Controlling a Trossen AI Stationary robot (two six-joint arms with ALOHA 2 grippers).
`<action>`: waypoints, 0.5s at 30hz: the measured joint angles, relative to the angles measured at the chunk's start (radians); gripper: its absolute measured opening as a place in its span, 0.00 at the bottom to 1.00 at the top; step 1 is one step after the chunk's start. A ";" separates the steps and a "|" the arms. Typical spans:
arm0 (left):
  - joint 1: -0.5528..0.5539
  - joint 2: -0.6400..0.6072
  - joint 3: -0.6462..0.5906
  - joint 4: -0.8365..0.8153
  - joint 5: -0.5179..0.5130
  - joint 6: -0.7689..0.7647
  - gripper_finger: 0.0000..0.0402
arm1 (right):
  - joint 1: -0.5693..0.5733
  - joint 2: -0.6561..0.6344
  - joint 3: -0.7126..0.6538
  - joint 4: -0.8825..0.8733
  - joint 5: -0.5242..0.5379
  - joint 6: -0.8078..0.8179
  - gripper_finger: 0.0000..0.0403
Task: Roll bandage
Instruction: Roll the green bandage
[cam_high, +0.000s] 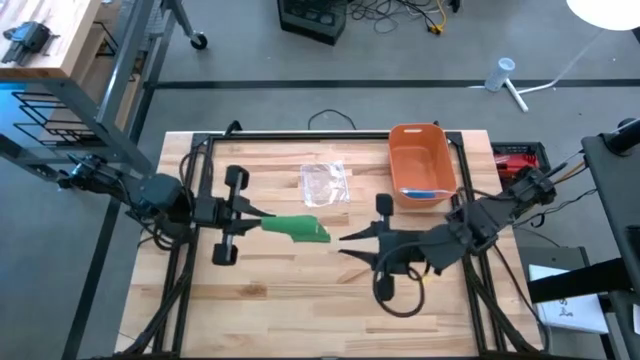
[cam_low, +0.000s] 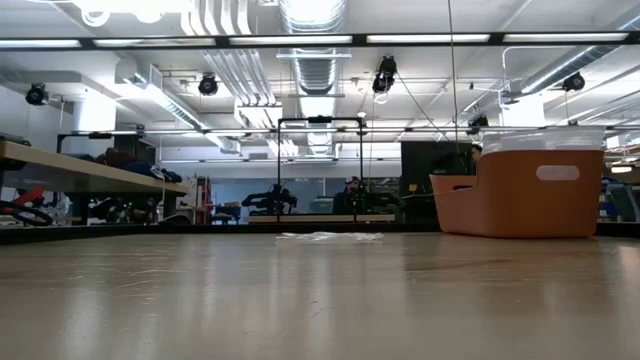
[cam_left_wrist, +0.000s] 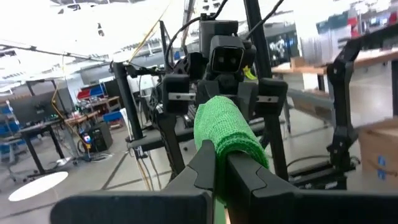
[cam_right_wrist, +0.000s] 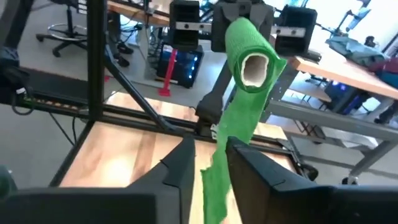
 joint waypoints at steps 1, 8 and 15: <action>0.000 0.007 0.000 -0.001 0.000 0.015 0.00 | 0.000 0.000 -0.023 0.027 0.003 0.007 0.22; 0.001 0.051 -0.004 -0.009 -0.010 0.166 0.00 | -0.004 -0.045 -0.258 0.278 0.030 0.010 0.36; 0.049 0.043 -0.042 0.010 -0.010 0.220 0.00 | -0.031 -0.212 -0.587 0.571 0.123 0.071 0.48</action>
